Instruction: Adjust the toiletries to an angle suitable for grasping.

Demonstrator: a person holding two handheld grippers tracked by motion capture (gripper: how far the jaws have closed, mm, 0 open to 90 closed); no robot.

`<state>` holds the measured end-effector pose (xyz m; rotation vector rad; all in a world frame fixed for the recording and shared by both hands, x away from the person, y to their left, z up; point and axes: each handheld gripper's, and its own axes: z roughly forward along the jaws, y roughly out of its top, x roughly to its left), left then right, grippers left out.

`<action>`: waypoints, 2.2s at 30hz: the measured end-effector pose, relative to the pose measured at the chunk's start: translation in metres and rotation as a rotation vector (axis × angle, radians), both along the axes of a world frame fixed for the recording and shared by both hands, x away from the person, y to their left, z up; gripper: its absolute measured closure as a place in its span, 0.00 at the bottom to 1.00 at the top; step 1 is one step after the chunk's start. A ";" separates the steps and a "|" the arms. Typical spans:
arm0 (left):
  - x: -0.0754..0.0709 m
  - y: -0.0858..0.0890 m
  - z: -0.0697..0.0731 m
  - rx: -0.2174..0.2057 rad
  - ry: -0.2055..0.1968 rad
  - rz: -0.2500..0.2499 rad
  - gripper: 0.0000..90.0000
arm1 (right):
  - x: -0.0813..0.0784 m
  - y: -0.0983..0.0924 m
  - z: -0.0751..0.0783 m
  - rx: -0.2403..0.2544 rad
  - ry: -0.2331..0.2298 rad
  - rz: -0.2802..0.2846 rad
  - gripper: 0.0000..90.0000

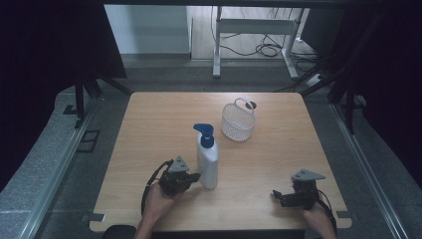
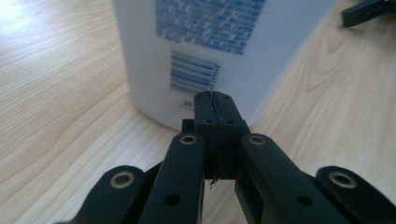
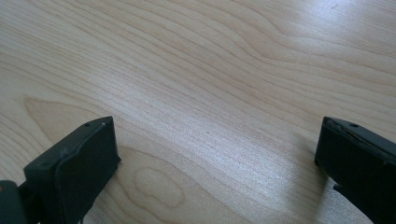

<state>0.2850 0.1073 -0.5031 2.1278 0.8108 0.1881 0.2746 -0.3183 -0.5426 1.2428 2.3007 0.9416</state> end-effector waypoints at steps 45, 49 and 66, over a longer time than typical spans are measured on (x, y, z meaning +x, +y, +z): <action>-0.012 -0.027 0.005 0.020 -0.048 -0.025 0.66 | -0.003 0.002 0.003 0.005 -0.012 0.039 0.06; -0.014 -0.025 0.003 0.034 -0.042 -0.021 0.60 | -0.004 0.002 0.006 0.009 -0.026 0.051 0.06; -0.033 -0.015 -0.011 0.097 -0.059 0.022 0.28 | -0.010 0.018 0.015 0.019 -0.060 0.132 0.00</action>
